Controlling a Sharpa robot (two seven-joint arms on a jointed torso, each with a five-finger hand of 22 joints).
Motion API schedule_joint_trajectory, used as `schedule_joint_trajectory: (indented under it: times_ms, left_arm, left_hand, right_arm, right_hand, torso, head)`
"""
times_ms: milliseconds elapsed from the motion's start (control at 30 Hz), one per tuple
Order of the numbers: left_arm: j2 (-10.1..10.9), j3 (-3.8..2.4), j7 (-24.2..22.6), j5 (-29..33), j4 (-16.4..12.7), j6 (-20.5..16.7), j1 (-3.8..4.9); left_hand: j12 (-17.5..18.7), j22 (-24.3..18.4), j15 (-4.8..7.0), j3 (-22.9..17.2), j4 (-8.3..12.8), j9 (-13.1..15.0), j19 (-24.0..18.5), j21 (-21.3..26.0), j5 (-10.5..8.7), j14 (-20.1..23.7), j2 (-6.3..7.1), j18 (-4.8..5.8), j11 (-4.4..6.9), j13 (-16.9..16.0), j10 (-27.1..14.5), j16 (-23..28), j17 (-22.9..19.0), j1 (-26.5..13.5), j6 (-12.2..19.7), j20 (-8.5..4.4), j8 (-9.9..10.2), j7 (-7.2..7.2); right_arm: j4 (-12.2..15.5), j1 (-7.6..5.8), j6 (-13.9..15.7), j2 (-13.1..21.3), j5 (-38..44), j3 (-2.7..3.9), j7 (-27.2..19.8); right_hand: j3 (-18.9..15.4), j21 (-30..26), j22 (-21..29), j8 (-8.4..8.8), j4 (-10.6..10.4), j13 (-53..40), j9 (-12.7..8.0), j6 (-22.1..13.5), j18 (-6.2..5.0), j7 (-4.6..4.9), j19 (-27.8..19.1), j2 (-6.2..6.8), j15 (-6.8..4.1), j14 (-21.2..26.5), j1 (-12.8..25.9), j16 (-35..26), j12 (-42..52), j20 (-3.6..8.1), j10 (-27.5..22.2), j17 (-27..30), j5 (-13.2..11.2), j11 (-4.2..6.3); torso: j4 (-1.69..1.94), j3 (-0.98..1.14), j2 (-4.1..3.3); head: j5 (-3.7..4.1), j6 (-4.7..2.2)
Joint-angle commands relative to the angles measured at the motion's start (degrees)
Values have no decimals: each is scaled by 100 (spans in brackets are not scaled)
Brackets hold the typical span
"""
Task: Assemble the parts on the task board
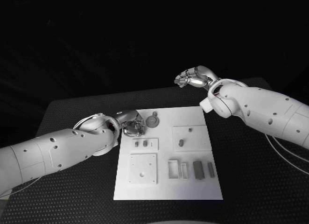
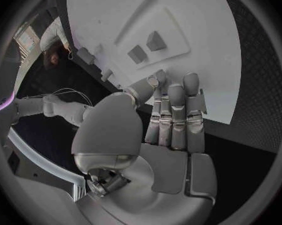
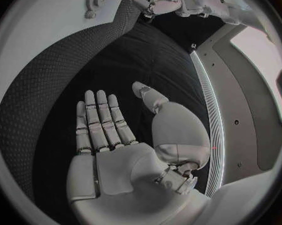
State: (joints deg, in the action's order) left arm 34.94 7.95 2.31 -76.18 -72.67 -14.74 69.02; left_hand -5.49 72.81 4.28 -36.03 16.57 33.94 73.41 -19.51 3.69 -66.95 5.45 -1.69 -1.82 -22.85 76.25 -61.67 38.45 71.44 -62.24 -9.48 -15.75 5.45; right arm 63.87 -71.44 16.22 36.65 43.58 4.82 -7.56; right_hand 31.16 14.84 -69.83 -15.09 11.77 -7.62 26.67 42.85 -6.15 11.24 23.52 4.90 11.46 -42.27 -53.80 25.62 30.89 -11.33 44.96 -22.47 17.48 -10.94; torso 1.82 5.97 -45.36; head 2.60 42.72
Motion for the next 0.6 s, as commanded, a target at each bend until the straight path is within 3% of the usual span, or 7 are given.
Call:
schedule_joint_trajectory:
  times_ms: [33, 600]
  left_arm:
    - [-13, 1, 40, -75, 21, 122, 4]
    - [-18, 8, 85, -123, 11, 330, 4]
  left_hand:
    - [1, 10, 10, -33, -5, 4, 3, 12, 39, 14, -52, -182, -7, -8, 37, 15, 10, -6, -46, -31, -21, -1]
    - [8, 21, 12, -34, -1, 2, 8, 10, 40, 11, -54, -182, -5, -10, 42, 8, 20, -9, -46, -36, -19, -1]
  right_arm:
    - [12, 1, -73, -5, -4, 2, -64]
    - [24, 1, -89, 6, -4, 2, -67]
  right_hand:
    - [-33, -36, -10, -37, 0, 9, -9, -40, 86, 160, -18, -18, 15, -16, -33, -32, -22, -7, 44, 6, 20, -1]
    - [-36, -44, -17, -38, -2, 21, -13, -41, 87, 160, -20, -19, 17, -14, -32, -41, -24, -9, 47, 10, 20, -1]
  torso:
    - [-6, 4, 0]
    - [0, 0, -2]
  head:
    - [1, 9]
    - [11, 27]
